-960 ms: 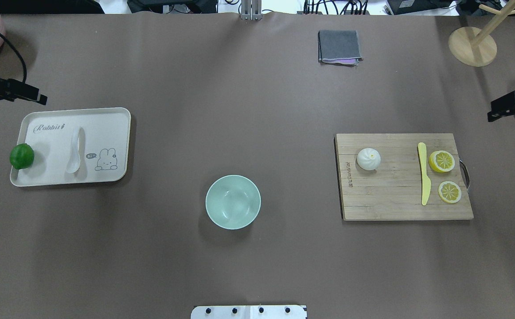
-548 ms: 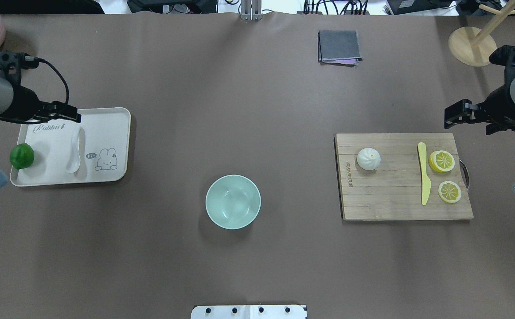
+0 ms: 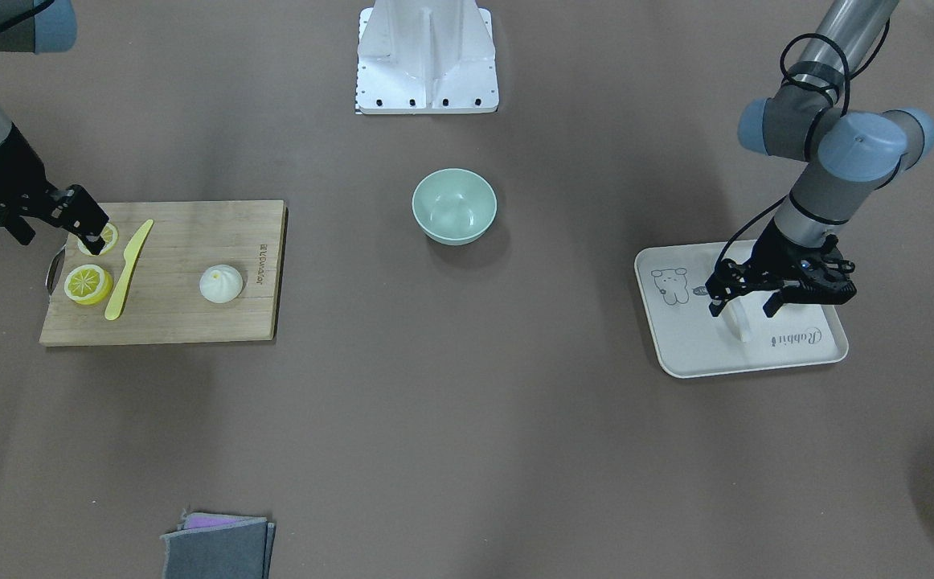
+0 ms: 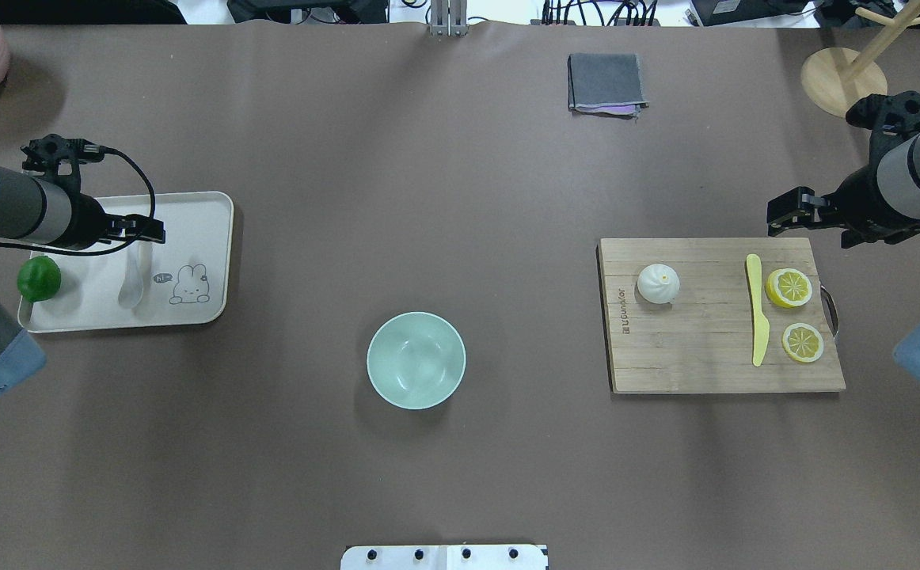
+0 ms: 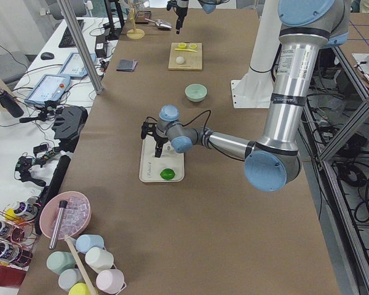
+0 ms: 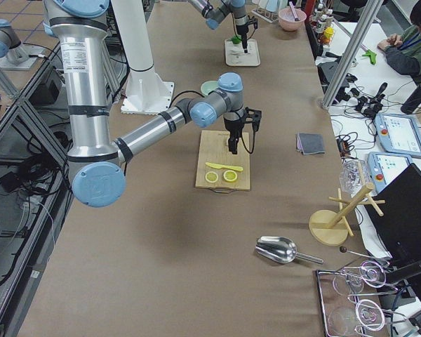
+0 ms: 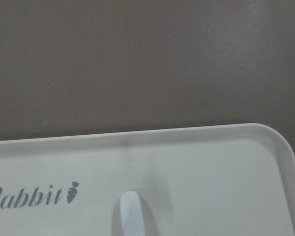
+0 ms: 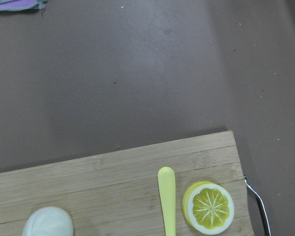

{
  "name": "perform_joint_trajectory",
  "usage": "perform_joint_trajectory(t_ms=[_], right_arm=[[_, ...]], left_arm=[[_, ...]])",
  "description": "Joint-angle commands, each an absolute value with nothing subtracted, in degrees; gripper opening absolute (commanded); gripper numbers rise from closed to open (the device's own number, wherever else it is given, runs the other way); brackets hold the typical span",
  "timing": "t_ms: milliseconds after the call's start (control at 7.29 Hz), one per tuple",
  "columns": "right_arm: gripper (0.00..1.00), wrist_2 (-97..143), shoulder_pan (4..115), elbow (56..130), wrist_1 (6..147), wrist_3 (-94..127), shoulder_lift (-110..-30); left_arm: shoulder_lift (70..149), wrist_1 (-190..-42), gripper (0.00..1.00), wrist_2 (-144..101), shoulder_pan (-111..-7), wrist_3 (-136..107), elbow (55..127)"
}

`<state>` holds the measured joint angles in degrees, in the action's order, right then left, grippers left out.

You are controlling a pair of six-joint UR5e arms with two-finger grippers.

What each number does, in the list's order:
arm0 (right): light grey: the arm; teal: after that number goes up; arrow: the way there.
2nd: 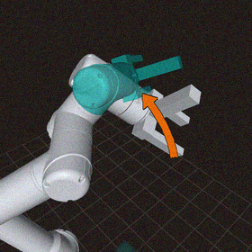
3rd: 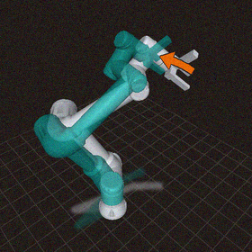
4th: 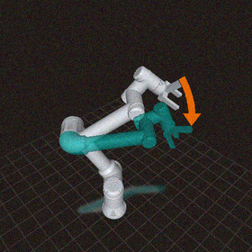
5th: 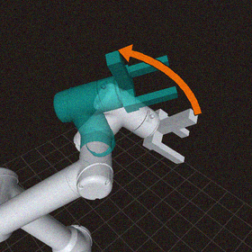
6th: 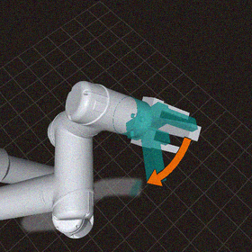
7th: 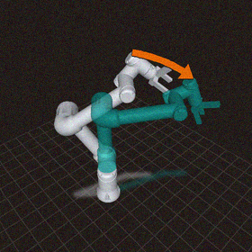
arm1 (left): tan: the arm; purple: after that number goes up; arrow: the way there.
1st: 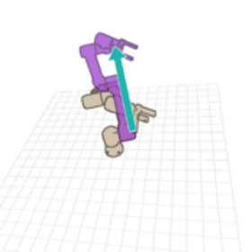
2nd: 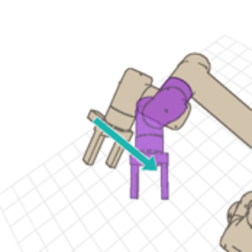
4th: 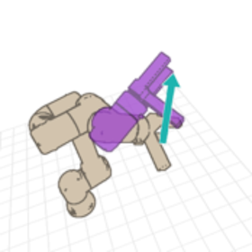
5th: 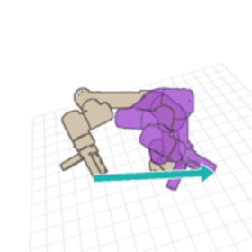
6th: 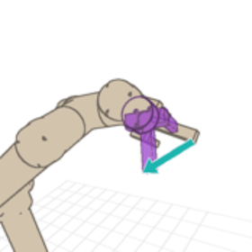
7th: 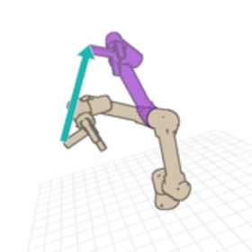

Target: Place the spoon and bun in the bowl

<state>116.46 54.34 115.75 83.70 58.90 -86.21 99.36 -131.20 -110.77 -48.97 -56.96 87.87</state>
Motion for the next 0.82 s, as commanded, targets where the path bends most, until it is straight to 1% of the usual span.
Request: perform_joint_trajectory(t_ms=[0, 137, 411, 548, 685], right_arm=[[0.99, 116.0, 54.1, 115.8, 83.7, 59.0, -86.2], [0.99, 116.0, 54.1, 115.8, 83.7, 59.0, -86.2], [0.99, 115.3, 53.7, 115.7, 83.8, 59.1, -86.2], [0.99, 115.2, 53.6, 115.7, 83.7, 59.2, -86.2], [0.99, 115.2, 53.5, 115.7, 83.7, 59.2, -86.3]], left_arm=[[99.1, -131.6, 0.67, -110.3, -48.6, -57.8, 87.2], [99.0, -131.6, 0.58, -110.2, -48.6, -57.7, 87.1], [98.4, -132.6, 0.51, -110.2, -48.4, -57.7, 86.8], [98.5, -132.8, 0.41, -110.2, -48.3, -57.6, 86.8], [98.5, -132.8, 0.20, -110.2, -48.3, -57.6, 86.8]])
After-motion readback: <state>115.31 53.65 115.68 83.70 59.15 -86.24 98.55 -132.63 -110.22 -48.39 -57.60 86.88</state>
